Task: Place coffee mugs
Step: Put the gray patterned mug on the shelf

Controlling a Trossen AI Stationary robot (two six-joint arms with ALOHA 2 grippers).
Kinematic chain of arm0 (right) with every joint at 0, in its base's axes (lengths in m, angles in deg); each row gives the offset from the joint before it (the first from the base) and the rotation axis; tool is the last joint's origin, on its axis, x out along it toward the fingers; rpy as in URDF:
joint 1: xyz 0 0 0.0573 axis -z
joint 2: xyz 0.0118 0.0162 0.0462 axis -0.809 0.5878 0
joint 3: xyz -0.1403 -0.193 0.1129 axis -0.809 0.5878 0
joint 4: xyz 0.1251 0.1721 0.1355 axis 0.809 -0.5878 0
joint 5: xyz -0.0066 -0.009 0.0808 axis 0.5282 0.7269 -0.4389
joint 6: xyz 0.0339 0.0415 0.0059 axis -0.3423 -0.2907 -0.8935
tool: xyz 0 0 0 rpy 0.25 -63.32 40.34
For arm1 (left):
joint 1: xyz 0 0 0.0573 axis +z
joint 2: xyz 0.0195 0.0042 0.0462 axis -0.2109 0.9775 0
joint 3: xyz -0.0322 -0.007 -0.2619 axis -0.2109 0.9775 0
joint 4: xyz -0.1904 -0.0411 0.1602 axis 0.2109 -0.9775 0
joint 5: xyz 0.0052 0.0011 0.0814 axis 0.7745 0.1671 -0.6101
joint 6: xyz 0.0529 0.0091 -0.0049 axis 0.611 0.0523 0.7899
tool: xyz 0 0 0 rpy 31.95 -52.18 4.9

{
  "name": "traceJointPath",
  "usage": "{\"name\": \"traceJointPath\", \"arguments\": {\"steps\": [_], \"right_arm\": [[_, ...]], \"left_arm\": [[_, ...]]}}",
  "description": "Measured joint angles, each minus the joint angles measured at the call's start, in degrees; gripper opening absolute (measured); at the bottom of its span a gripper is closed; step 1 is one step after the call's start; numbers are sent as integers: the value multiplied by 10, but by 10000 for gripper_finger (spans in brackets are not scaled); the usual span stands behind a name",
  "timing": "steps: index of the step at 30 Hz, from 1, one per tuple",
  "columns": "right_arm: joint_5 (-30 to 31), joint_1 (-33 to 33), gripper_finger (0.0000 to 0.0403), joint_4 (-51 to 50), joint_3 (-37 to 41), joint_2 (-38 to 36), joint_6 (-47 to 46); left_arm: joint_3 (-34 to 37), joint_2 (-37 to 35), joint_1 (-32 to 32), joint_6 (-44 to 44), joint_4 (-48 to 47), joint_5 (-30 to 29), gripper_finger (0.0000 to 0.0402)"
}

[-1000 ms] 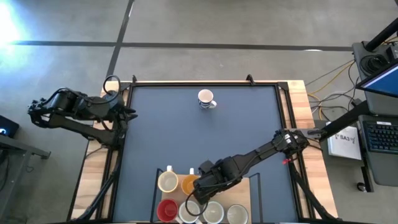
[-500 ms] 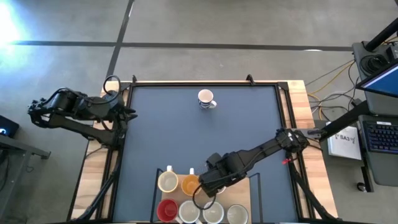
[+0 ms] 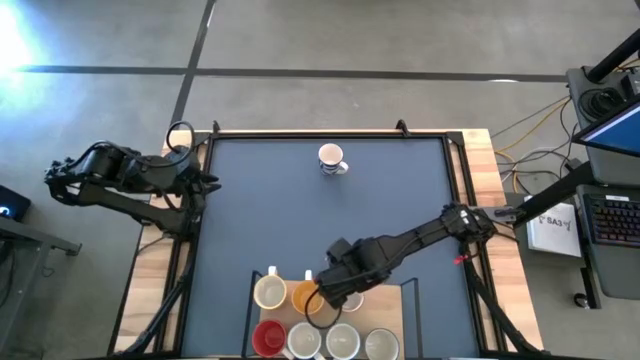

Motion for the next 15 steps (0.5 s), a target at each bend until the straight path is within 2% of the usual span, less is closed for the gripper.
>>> {"name": "traceJointPath", "arguments": {"steps": [5,11,15], "right_arm": [[3,7,59,0,26,0,37],[-30,8,59,-1,76,-2,59],[-49,8,59,0,83,-2,59]], "left_arm": [[0,0,0,0,0,0,84],[0,0,0,-5,0,0,84],[0,0,0,-9,0,0,84]]}}
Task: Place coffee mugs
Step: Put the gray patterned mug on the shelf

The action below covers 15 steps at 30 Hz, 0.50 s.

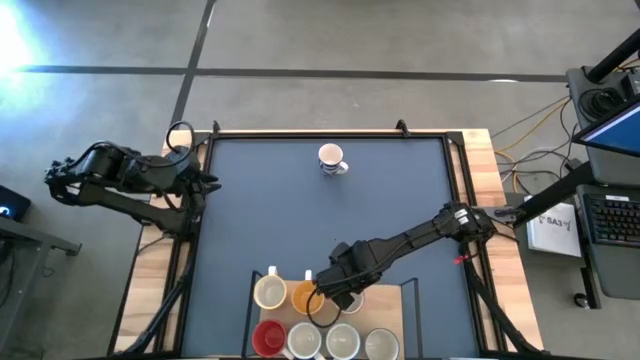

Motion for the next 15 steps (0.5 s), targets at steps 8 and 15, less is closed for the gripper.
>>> {"name": "traceJointPath", "arguments": {"steps": [8,15], "right_arm": [[-2,0,59,0,0,-1,1],[-7,0,59,2,0,-2,0]], "left_arm": [[0,-1,0,-3,0,0,84],[0,-1,0,-5,0,0,84]]}}
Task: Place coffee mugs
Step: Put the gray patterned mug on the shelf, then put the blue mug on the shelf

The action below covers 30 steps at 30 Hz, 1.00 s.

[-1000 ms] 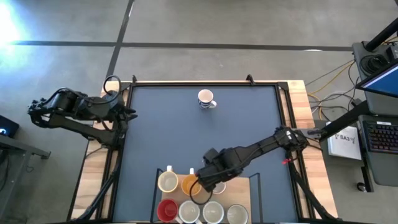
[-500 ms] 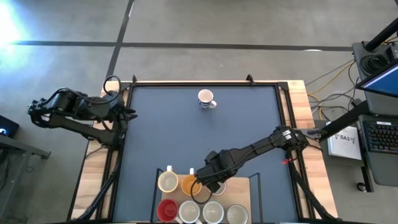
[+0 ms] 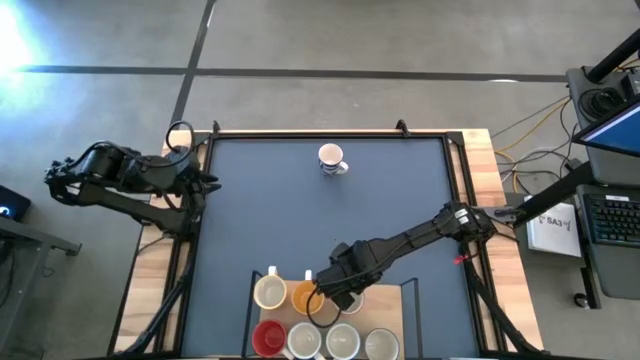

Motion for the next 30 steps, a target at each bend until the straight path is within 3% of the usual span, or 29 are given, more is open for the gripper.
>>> {"name": "traceJointPath", "arguments": {"steps": [12,16,22,30], "right_arm": [[-2,3,59,2,-8,-3,6],[26,17,59,0,-15,-14,6],[109,61,59,2,-19,-46,7],[82,157,93,55,-19,-57,139]], "left_arm": [[0,0,0,0,0,0,84],[0,0,0,0,0,0,84],[0,5,0,1,7,0,84],[0,18,0,16,10,-4,84]]}}
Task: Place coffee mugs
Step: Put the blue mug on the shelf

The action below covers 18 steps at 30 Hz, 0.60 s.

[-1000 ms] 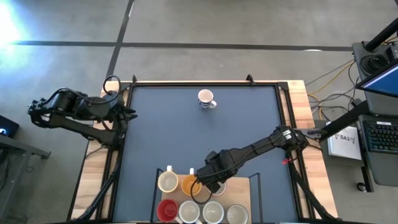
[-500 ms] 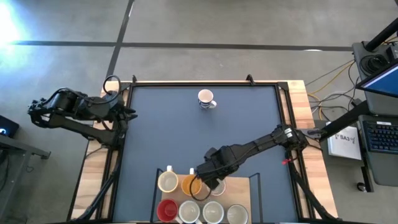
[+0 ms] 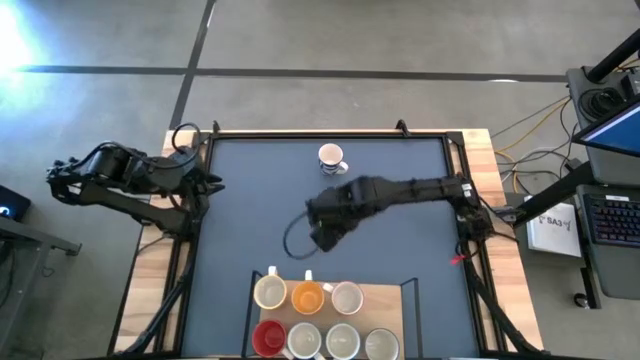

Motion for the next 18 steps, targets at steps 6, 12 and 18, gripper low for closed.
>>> {"name": "traceJointPath", "arguments": {"steps": [6,12,18], "right_arm": [[-16,77,141,-4,0,0,132],[-48,137,154,-13,0,0,406],[-40,190,140,-2,0,-1,612]], "left_arm": [[0,18,0,19,21,-2,84],[0,42,0,12,46,-63,84],[0,55,0,-42,46,-148,84]]}}
